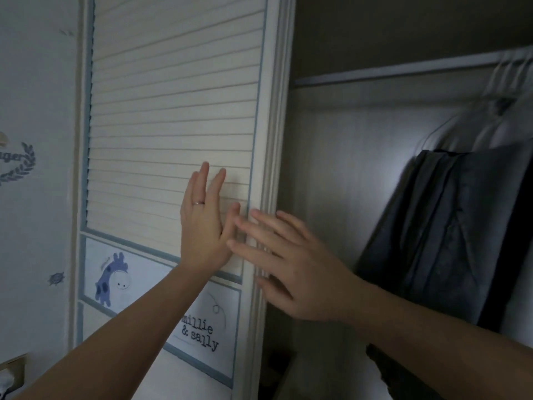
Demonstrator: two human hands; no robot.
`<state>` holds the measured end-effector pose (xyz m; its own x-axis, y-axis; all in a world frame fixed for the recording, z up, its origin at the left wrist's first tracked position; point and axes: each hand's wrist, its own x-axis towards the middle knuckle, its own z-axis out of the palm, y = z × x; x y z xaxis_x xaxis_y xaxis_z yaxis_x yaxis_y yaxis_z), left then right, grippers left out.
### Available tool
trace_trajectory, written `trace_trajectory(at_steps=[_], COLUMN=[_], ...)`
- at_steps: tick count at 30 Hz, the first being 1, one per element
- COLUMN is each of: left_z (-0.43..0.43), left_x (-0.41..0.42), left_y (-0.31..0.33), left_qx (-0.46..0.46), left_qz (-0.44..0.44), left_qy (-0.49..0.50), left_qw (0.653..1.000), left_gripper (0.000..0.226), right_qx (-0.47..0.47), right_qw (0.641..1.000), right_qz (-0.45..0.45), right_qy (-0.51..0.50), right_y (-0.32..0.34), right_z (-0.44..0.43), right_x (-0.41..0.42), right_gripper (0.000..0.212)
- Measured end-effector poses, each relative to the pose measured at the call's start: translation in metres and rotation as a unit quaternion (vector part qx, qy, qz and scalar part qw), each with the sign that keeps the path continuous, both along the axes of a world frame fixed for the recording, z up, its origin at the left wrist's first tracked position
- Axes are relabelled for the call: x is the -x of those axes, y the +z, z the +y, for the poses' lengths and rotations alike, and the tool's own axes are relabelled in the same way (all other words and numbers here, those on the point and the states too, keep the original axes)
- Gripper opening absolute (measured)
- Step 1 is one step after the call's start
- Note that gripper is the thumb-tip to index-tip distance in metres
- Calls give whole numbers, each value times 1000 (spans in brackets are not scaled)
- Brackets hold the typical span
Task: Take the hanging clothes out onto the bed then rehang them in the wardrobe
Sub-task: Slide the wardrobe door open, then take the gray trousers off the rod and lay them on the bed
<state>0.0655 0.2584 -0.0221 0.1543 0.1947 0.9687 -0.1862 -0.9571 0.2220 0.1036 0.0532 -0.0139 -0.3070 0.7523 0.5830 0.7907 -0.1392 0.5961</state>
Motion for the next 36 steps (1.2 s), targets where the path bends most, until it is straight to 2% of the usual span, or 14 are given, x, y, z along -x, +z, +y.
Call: trace_trajectory(at_steps=[3,5,9,12,16,23,27,30,32,36], left_z=[-56,-88,-147,-186,-226,-268,-283,-294,-300,-307], left_x=[-3,-14,-57,-99,-157,-246,-282,-299,-305,-314], left_y=[34,55,85,101,120,156,174,184,186,186], left_qx=[-116,-160,-160,-157,-131,-76,-126,-148,-163,-182], left_qz=[-13,-3,48,88,115,195,218,253,280,314], left_qy=[-34,-39,-61,-115,-179,-294,-314,-337,-352,-391], left_qw=[993,986,984,977,968,933,915,895,878,846], left_gripper=[55,55,58,60,55,62,66,75,80,61], right_qx=[-39,-71,-148,-197,-214,-240,-224,-204,-196,-208], right_qw=[999,996,978,953,916,812,748,720,703,694], right_qz=[5,2,36,66,60,117,104,85,79,95], right_qy=[-22,-53,-144,-221,-333,-520,-616,-658,-679,-683], right_y=[38,64,112,142,179,232,256,264,267,275], right_z=[-56,-95,-164,-207,-246,-266,-259,-250,-245,-239], right_x=[3,0,-19,-41,-71,-124,-151,-168,-175,-182], right_gripper=[57,56,56,55,55,52,40,29,33,27])
